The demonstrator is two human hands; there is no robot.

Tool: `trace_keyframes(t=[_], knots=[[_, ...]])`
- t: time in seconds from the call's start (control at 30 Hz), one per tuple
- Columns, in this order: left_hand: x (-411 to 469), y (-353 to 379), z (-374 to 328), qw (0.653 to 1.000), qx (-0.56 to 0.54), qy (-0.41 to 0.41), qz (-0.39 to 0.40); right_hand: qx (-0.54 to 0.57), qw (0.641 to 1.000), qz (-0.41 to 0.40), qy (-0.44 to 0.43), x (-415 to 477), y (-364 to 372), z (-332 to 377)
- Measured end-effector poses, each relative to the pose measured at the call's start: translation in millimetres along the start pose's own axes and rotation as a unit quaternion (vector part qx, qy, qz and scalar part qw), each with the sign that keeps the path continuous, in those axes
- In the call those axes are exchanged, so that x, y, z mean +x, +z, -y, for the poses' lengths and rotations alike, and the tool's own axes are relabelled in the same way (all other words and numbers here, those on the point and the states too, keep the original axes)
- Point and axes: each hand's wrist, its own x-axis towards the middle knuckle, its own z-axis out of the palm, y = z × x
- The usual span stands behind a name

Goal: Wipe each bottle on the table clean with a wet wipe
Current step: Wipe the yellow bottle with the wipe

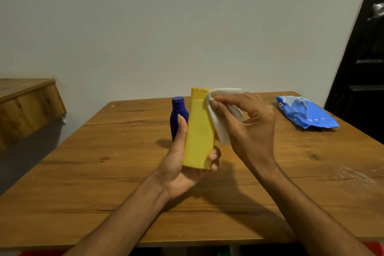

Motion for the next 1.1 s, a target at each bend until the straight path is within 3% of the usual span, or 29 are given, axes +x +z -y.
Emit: trace_keyframes(t=[0.17,0.37,0.67,0.83,1.1], knots=[[0.4,2.4,-4.4,1.000,-0.005,0.014,-0.019,0.015,0.998,0.057,-0.006,-3.4,4.5,1.9],[-1.0,2.2,-0.7,1.000,0.019,-0.003,-0.013,0.044,0.999,-0.008,0.027,4.5,-2.3,-2.6],[3.0,3.1,-5.9,0.997,-0.013,0.018,-0.070,0.051,0.996,0.072,0.033,-1.4,3.8,1.5],[1.6,5.7,-3.0,0.997,-0.007,0.004,-0.078,0.047,0.998,0.026,0.040,1.4,2.0,-0.9],[1.8,3.6,-9.2,0.996,0.014,0.021,-0.087,0.033,0.992,0.125,0.008,-6.1,6.9,-4.7]])
